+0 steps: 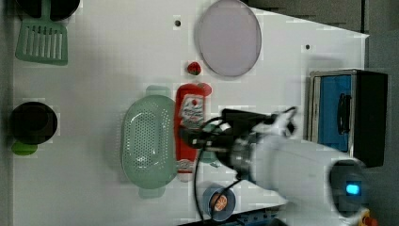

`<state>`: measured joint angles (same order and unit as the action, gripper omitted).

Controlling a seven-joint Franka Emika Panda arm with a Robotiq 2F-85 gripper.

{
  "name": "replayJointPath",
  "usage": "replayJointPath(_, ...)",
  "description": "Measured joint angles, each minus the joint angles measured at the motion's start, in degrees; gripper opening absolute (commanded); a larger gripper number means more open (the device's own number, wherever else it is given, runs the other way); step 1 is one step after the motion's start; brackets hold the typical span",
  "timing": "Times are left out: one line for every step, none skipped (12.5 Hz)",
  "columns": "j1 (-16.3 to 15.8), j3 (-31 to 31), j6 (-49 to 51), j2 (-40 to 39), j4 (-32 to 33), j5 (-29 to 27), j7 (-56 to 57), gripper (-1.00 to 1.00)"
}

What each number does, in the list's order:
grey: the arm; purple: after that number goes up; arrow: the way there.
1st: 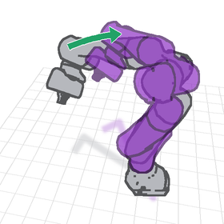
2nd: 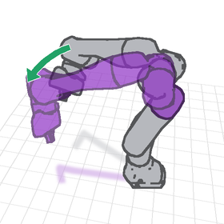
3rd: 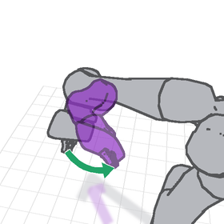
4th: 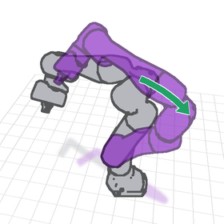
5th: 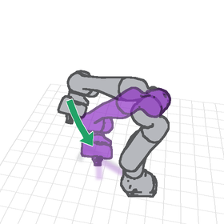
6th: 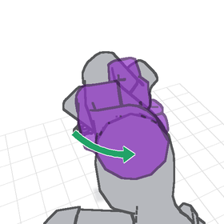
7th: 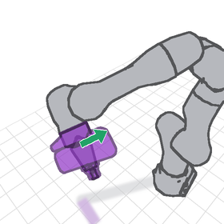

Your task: Pick ketchup from strainer and place it on the table

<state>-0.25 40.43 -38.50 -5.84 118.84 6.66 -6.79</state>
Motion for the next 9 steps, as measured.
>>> replayJointPath(0.5,-0.6,4.1,1.2,-2.4,-0.9,2.1,0.13)
replayJointPath(1.5,-1.2,7.1,1.9,-4.3,-1.0,4.3,0.13)
replayJointPath(2.8,-2.1,9.4,2.7,-5.3,-1.3,7.2,0.13)
replayJointPath(3.8,-3.5,11.6,3.2,-5.8,-1.8,10.3,0.13)
replayJointPath(4.6,-5.5,12.7,3.2,-6.0,-1.8,12.9,0.13)
replayJointPath(5.4,-7.7,13.5,3.0,-6.1,-1.9,15.1,0.13)
replayJointPath(6.6,-10.0,13.9,2.9,-6.0,-2.0,17.5,0.13)
replayJointPath(7.7,-12.8,14.3,2.8,-6.0,-1.8,19.7,0.13)
replayJointPath(8.3,-16.2,14.5,2.5,-6.2,-2.0,21.7,0.13)
